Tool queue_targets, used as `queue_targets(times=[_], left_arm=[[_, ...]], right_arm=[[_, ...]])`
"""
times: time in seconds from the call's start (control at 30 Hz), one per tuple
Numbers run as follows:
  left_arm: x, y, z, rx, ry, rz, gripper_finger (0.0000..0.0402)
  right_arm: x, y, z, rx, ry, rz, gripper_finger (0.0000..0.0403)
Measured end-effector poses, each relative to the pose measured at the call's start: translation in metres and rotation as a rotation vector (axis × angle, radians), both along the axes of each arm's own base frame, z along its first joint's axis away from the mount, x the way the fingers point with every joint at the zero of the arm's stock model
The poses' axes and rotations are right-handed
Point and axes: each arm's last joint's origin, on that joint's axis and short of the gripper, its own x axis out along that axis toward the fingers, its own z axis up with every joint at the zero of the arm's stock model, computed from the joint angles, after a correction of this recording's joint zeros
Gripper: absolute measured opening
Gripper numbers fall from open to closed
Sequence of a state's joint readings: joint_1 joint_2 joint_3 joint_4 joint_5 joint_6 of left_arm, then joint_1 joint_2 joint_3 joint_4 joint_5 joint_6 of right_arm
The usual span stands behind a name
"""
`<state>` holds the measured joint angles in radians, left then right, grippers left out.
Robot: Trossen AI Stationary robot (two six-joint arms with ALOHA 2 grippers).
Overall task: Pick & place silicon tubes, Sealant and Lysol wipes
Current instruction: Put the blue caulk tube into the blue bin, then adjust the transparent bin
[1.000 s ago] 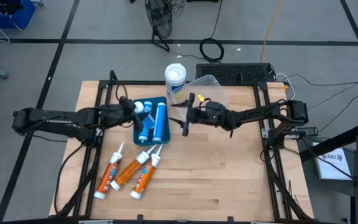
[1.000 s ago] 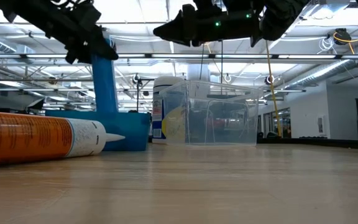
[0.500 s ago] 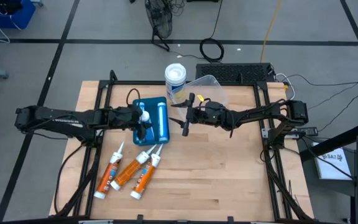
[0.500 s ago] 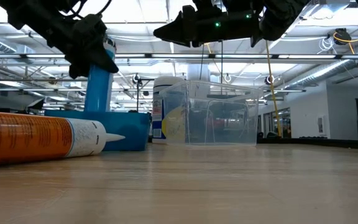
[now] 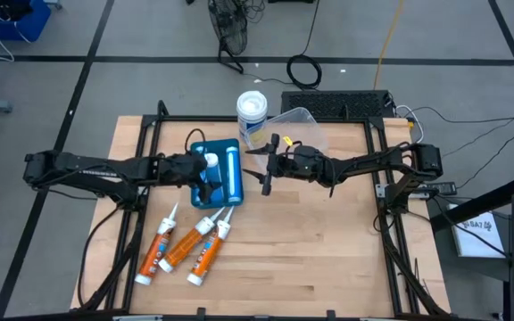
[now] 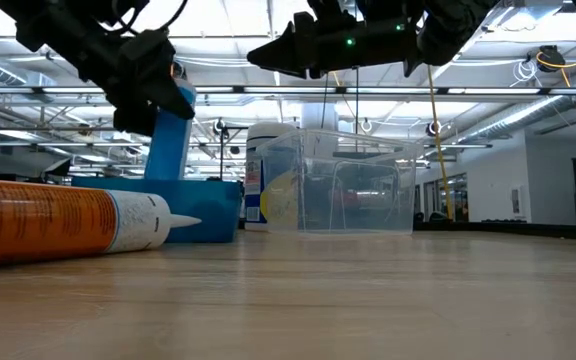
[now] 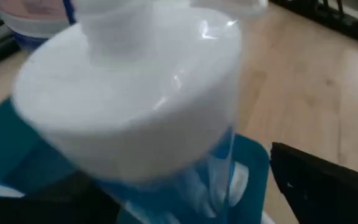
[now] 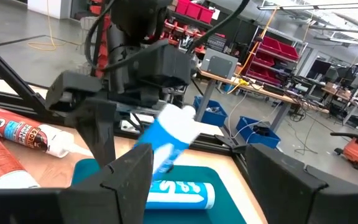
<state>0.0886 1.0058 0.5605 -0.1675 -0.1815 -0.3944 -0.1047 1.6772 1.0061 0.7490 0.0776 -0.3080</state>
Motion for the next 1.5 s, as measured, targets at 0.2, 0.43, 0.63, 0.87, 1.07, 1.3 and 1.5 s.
queue_targets(times=[0.2,0.43,0.63,0.87,1.07,1.3,1.5], left_arm=[[0.000,0.000,0.000,0.022,0.007,-0.014,0.0332],[0.000,0.000,0.000,0.029,0.004,-0.018,0.0274],[0.000,0.000,0.000,0.044,0.008,-0.029,0.0250],[0.000,0.000,0.000,0.045,0.008,-0.029,0.0245],[0.000,0.000,0.000,0.055,0.011,-0.036,0.0255],[0.000,0.000,0.000,0.085,0.020,-0.057,0.0266],[-0.004,0.003,0.007,0.116,-0.007,-0.058,0.0262]], right_arm=[[0.000,0.000,-0.001,0.001,0.008,0.000,0.0238],[0.000,0.000,-0.003,0.009,0.028,0.000,0.0238],[0.000,0.000,-0.004,0.012,0.036,0.000,0.0238],[0.000,0.000,-0.004,0.012,0.035,0.000,0.0238],[0.000,0.000,-0.004,0.012,0.035,-0.001,0.0238],[0.000,-0.001,-0.004,0.011,0.037,-0.026,0.0238],[-0.002,-0.012,0.013,-0.087,0.266,-0.323,0.0218]])
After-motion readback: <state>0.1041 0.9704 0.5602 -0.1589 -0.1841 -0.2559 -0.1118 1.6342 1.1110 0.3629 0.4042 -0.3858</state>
